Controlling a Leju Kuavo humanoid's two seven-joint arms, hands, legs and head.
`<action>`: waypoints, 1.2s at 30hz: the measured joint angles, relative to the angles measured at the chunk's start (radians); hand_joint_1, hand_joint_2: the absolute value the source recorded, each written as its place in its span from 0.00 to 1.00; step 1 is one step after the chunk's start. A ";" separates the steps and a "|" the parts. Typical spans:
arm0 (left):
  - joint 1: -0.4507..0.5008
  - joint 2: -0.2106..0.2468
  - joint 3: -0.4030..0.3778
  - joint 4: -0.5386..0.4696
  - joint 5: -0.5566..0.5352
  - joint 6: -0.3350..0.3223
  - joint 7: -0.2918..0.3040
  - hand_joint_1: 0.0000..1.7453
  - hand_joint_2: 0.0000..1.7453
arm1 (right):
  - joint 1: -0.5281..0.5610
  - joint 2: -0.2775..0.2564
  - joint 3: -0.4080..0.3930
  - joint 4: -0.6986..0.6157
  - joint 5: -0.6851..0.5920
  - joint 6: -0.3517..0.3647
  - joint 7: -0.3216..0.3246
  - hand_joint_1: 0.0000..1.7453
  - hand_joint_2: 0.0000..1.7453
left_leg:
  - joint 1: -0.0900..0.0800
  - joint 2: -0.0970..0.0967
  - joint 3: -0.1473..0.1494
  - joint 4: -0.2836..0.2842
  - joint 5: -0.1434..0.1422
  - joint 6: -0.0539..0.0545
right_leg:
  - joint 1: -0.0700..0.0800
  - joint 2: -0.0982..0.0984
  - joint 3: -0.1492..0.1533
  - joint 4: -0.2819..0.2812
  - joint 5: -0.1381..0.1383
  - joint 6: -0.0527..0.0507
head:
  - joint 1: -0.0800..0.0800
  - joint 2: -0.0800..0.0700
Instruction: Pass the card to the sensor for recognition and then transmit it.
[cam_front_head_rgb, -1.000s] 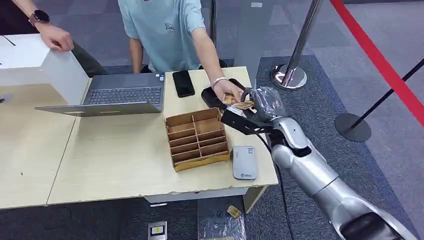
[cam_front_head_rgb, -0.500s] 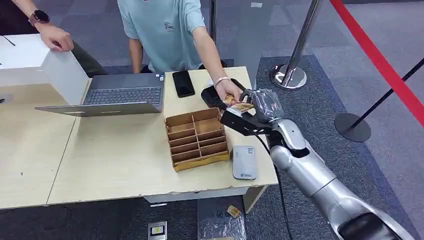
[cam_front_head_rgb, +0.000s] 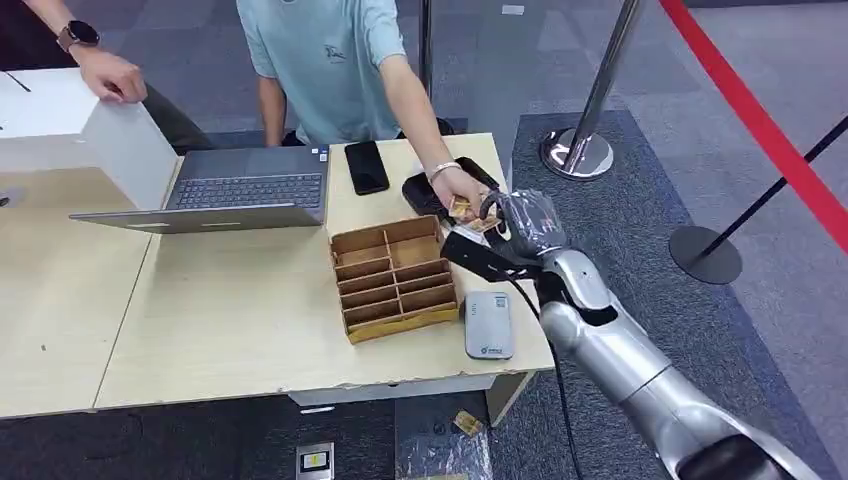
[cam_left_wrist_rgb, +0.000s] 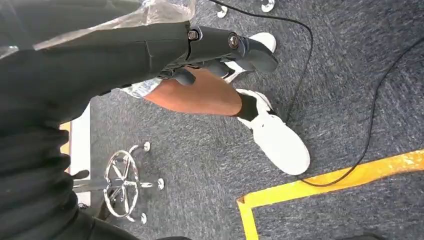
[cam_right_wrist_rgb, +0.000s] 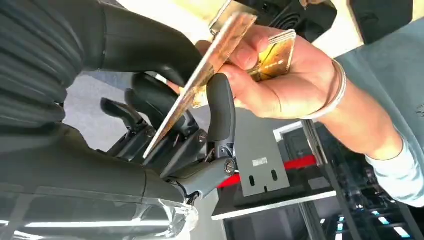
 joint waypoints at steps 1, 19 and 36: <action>0.000 0.000 0.000 0.000 0.000 0.000 0.000 0.00 1.00 | 0.002 0.000 0.000 0.000 0.000 0.000 0.000 1.00 1.00 | 0.000 0.000 0.000 0.000 0.000 0.000 | 0.000 0.000 0.000 0.000 0.000 0.000 | 0.000 0.000; 0.001 0.000 0.000 0.000 0.001 0.000 0.000 0.00 1.00 | 0.022 -0.001 -0.001 -0.016 0.002 -0.002 0.000 0.00 1.00 | 0.000 0.000 0.000 0.000 0.000 0.000 | 0.000 0.000 0.000 0.000 0.000 0.000 | 0.000 0.000; 0.001 -0.001 0.000 0.000 -0.001 0.000 -0.001 0.00 1.00 | 0.057 0.001 -0.001 -0.124 -0.005 0.012 0.009 1.00 1.00 | 0.000 0.000 0.000 0.000 0.000 0.000 | 0.000 0.000 0.000 0.000 0.000 0.000 | 0.000 0.000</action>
